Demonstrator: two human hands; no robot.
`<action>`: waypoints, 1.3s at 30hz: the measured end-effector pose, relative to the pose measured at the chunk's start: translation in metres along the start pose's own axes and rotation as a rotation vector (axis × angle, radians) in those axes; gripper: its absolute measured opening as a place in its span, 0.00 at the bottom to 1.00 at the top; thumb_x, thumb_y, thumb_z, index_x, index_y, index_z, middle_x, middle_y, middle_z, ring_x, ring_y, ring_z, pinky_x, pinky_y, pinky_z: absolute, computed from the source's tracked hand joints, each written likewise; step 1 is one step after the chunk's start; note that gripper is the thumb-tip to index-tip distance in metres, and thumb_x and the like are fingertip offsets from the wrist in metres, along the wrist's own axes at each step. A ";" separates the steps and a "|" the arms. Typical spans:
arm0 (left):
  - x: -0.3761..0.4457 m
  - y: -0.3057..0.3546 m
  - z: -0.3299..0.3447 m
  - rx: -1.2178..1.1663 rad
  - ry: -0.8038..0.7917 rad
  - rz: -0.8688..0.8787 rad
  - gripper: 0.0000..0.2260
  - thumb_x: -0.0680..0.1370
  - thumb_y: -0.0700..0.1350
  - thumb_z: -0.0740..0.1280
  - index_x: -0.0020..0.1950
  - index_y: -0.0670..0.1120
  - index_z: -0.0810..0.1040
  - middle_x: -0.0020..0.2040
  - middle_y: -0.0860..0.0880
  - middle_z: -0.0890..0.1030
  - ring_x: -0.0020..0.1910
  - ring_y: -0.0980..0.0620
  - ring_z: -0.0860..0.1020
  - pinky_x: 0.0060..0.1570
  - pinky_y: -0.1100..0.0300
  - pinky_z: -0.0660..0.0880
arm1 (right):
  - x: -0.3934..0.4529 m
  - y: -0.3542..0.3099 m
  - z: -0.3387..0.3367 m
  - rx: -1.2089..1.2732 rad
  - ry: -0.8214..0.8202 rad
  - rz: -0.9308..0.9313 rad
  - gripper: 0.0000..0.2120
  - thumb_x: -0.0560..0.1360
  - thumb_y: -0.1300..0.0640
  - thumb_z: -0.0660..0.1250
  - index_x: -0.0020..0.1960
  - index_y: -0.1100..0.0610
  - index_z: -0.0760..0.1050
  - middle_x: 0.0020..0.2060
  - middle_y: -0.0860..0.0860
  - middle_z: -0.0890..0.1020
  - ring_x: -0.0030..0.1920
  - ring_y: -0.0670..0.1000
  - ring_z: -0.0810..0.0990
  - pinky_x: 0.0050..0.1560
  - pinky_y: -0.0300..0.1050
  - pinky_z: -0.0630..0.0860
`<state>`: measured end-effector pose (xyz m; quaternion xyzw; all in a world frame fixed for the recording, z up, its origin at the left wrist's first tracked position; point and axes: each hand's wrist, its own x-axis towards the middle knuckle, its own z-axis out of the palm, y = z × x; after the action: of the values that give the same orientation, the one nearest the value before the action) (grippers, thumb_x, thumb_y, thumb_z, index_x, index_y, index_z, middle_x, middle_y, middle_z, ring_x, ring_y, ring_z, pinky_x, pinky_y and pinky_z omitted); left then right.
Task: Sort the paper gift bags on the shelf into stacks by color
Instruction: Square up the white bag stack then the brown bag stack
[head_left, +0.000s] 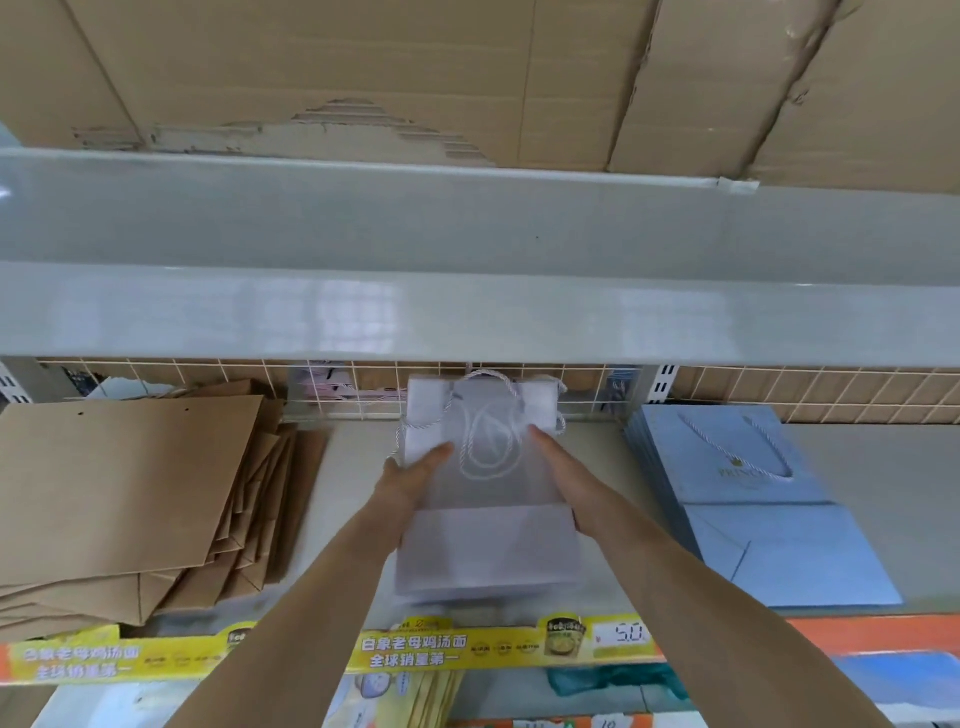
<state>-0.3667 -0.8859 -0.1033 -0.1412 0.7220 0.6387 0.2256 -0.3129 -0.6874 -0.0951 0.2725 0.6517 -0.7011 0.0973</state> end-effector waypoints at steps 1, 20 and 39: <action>0.002 0.001 0.003 0.002 0.030 0.012 0.40 0.69 0.62 0.73 0.73 0.44 0.63 0.64 0.41 0.74 0.58 0.40 0.77 0.59 0.45 0.75 | 0.003 -0.003 -0.001 -0.032 0.042 -0.005 0.34 0.73 0.32 0.61 0.72 0.51 0.67 0.67 0.53 0.74 0.65 0.56 0.74 0.69 0.55 0.68; -0.005 -0.002 0.017 -0.088 0.055 0.184 0.31 0.68 0.56 0.71 0.67 0.47 0.72 0.58 0.46 0.79 0.52 0.47 0.80 0.54 0.50 0.77 | 0.026 0.000 -0.027 -0.080 0.154 -0.252 0.08 0.73 0.51 0.68 0.48 0.55 0.81 0.43 0.52 0.85 0.44 0.52 0.83 0.49 0.46 0.76; -0.010 0.006 0.028 0.087 0.187 0.335 0.25 0.82 0.55 0.56 0.78 0.51 0.58 0.71 0.42 0.70 0.67 0.40 0.71 0.67 0.47 0.67 | 0.014 -0.033 -0.011 -0.383 0.216 -0.347 0.24 0.81 0.48 0.53 0.76 0.46 0.56 0.70 0.53 0.69 0.63 0.55 0.72 0.56 0.44 0.65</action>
<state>-0.3571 -0.8583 -0.0951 -0.0677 0.7801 0.6197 0.0539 -0.3377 -0.6690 -0.0741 0.2066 0.8160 -0.5381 -0.0442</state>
